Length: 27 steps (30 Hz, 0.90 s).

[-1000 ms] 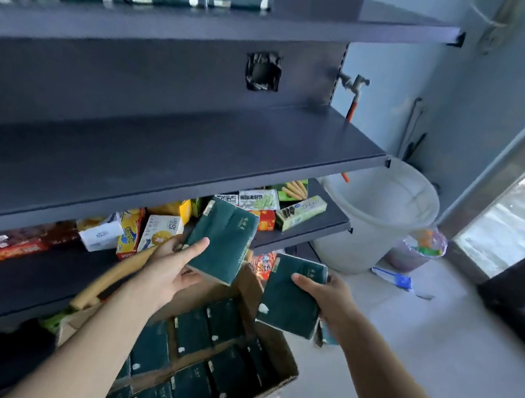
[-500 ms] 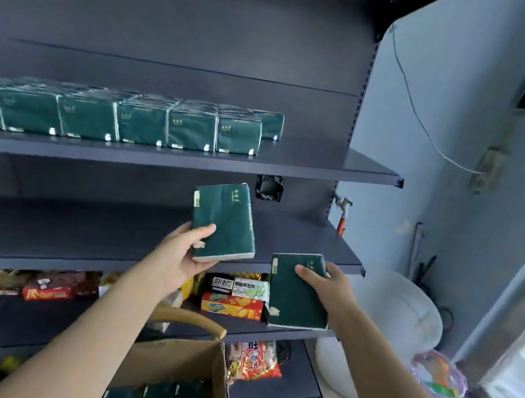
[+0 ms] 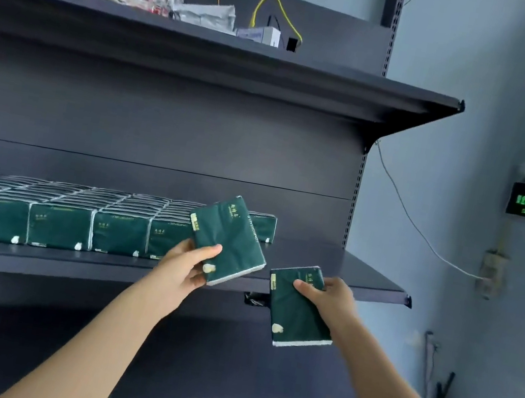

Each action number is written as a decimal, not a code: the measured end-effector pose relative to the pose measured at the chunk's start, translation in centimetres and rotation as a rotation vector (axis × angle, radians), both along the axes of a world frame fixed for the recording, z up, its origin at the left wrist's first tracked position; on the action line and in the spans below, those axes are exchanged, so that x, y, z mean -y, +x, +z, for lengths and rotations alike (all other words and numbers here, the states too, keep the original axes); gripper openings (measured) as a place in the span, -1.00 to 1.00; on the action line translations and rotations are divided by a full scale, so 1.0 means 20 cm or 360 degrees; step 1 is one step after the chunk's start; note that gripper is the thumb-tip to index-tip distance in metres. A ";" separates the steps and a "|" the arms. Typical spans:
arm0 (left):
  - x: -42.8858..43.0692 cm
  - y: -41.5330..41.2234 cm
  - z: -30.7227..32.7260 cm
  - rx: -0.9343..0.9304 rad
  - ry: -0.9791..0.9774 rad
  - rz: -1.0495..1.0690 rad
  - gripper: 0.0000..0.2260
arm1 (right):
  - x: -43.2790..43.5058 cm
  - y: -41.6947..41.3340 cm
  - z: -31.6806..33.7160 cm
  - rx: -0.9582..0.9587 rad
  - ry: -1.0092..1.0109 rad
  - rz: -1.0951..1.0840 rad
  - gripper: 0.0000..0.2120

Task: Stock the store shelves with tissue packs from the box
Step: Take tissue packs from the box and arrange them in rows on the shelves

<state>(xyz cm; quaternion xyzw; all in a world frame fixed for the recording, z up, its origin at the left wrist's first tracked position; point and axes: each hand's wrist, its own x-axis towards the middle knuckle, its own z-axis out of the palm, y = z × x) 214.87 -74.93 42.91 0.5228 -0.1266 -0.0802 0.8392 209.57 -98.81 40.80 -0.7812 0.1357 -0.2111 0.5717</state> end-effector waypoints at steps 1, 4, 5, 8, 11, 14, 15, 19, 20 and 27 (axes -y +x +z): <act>0.02 0.05 0.02 0.0025 0.0002 0.0001 -0.85 | 0.02 0.06 0.03 0.0029 -0.0037 -0.0015 -0.79; 0.07 0.18 0.08 0.0061 -0.0026 0.0058 -0.88 | 0.08 0.23 0.11 0.0101 -0.0077 -0.0060 -0.71; 0.08 0.22 0.09 0.0058 -0.0039 0.0085 -0.89 | 0.10 0.29 0.13 0.0104 -0.0115 -0.0059 -0.71; 0.13 0.37 0.15 0.0074 -0.0041 0.0154 -0.90 | 0.19 0.49 0.19 0.0109 -0.0237 -0.0026 -0.73; 0.18 0.54 0.21 0.0097 -0.0043 0.0260 -0.88 | 0.28 0.71 0.23 0.0087 -0.0387 -0.0007 -0.76; 0.24 0.70 0.26 0.0134 -0.0073 0.0389 -0.78 | 0.36 0.96 0.25 0.0100 -0.0586 0.0037 -0.73; 0.27 0.76 0.29 0.0139 -0.0089 0.0425 -0.75 | 0.38 1.05 0.26 0.0117 -0.0657 0.0060 -0.65; 0.38 0.96 0.35 0.0154 -0.0110 0.0505 -0.77 | 0.43 1.41 0.30 0.0124 -0.0995 0.0201 -0.43; 0.41 1.01 0.37 0.0163 -0.0109 0.0513 -0.77 | 0.44 1.50 0.31 0.0131 -0.1114 0.0245 -0.45; 0.52 1.20 0.36 0.0201 -0.0098 0.0544 -0.83 | 0.38 1.94 0.22 0.0242 -0.1892 0.0516 -0.39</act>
